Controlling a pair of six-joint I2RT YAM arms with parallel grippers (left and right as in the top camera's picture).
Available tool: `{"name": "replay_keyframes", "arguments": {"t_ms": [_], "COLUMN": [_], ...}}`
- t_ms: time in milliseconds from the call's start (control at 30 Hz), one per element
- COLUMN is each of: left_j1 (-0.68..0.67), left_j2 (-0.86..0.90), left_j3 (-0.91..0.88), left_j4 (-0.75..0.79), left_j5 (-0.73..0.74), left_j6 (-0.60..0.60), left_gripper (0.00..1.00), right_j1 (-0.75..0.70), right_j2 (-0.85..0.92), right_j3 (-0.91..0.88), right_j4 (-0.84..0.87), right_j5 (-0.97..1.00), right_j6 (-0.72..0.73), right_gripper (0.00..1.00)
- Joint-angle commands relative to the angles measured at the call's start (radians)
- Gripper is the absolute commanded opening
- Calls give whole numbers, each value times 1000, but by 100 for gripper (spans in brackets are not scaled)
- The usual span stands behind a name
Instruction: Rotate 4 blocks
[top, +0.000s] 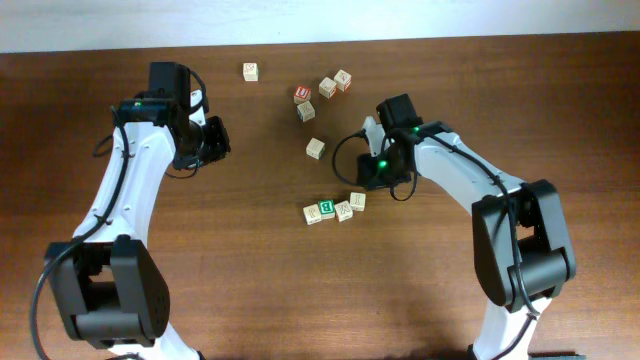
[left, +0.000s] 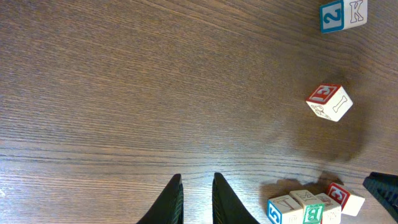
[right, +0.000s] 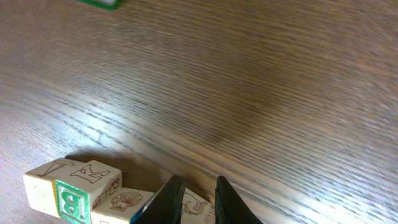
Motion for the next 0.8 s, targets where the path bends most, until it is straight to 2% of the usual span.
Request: {"name": "replay_keyframes", "arguments": {"t_ms": [0, 533, 633, 700, 767], "left_j1": [0, 0, 0, 0, 0], "left_j2": [-2, -2, -2, -2, -2], "left_j3": [11, 11, 11, 11, 11], "left_j4": [-2, -2, -2, -3, -3], "left_j5": [-7, -7, -7, -7, -7], "left_j6": [12, 12, 12, 12, 12], "left_gripper": [15, 15, 15, 15, 15], "right_j1": [43, 71, 71, 71, 73], "right_j2": [7, 6, 5, 5, 5], "right_j3": [15, 18, 79, 196, 266], "right_j4": [6, -89, -144, -244, -291], "right_j5": [-22, -26, -26, -26, -27], "right_j6": [-68, -100, -100, -100, -76], "right_gripper": [19, 18, 18, 19, 24]}}
